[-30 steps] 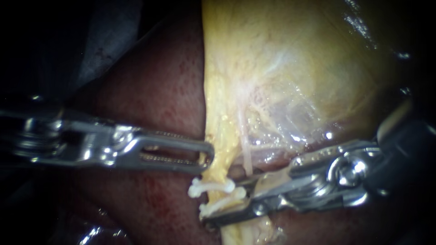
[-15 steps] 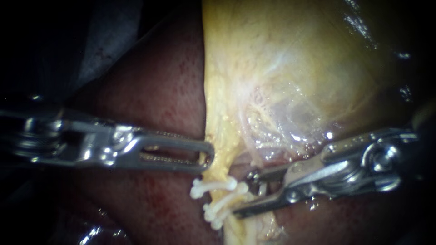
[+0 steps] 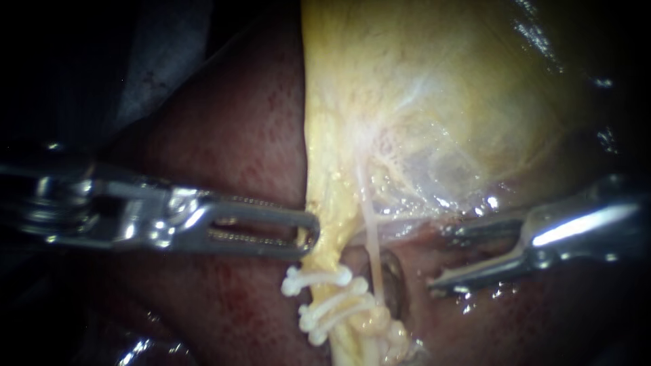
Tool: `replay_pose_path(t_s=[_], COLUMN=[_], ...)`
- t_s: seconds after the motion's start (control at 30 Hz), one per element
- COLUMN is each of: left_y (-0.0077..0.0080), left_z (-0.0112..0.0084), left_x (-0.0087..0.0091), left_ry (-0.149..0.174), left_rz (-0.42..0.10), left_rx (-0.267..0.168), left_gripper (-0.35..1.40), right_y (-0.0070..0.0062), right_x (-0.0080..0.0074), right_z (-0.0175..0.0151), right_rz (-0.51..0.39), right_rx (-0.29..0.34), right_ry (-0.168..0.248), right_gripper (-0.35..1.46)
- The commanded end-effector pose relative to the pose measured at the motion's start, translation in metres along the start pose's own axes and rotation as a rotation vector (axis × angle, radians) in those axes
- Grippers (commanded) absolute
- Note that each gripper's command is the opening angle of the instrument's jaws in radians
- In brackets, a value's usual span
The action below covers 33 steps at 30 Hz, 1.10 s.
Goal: Going back third clip left tube
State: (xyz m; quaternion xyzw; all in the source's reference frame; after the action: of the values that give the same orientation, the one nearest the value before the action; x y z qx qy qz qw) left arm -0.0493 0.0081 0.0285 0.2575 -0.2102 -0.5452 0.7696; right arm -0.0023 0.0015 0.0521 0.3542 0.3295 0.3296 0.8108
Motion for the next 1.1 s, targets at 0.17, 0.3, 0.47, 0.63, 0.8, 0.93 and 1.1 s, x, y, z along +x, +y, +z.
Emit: replay_pose_path(t_s=[0.17, 0.3, 0.47, 0.63, 0.8, 0.93, 1.1], left_y=[0.0000, 0.0000, 0.0000, 0.0000, 0.0005, 0.0010, 0.0014], left_z=[0.0001, 0.0001, 0.0002, 0.0003, 0.0014, 0.0029, 0.0046], left_x=[0.0000, 0.0000, 0.0000, 0.0000, 0.0001, -0.0002, -0.0009], left_ry=[0.000, -0.001, -0.001, -0.002, -0.005, -0.010, -0.015], left_rz=[0.000, 0.000, -0.006, -0.006, -0.004, 0.002, 0.006], left_rx=[0.000, -0.001, -0.001, -0.002, -0.006, -0.013, -0.024], left_gripper=[-0.35, -0.35, -0.35, -0.35, -0.35, -0.35, -0.35], right_y=[0.0004, 0.0007, 0.0008, 0.0007, 0.0007, 0.0006, 0.0005], right_x=[0.0003, 0.0003, 0.0003, 0.0003, 0.0002, 0.0002, 0.0002], right_z=[-0.0026, -0.0037, -0.0040, -0.0040, -0.0041, -0.0041, -0.0041], right_rz=[-0.004, -0.002, -0.001, -0.001, -0.001, -0.001, -0.001], right_rx=[-0.008, -0.016, -0.018, -0.016, -0.015, -0.016, -0.015], right_ry=[0.013, 0.019, 0.021, 0.023, 0.023, 0.023, 0.023], right_gripper=[0.50, 0.49, 0.49, 0.49, 0.49, 0.49, 0.49])
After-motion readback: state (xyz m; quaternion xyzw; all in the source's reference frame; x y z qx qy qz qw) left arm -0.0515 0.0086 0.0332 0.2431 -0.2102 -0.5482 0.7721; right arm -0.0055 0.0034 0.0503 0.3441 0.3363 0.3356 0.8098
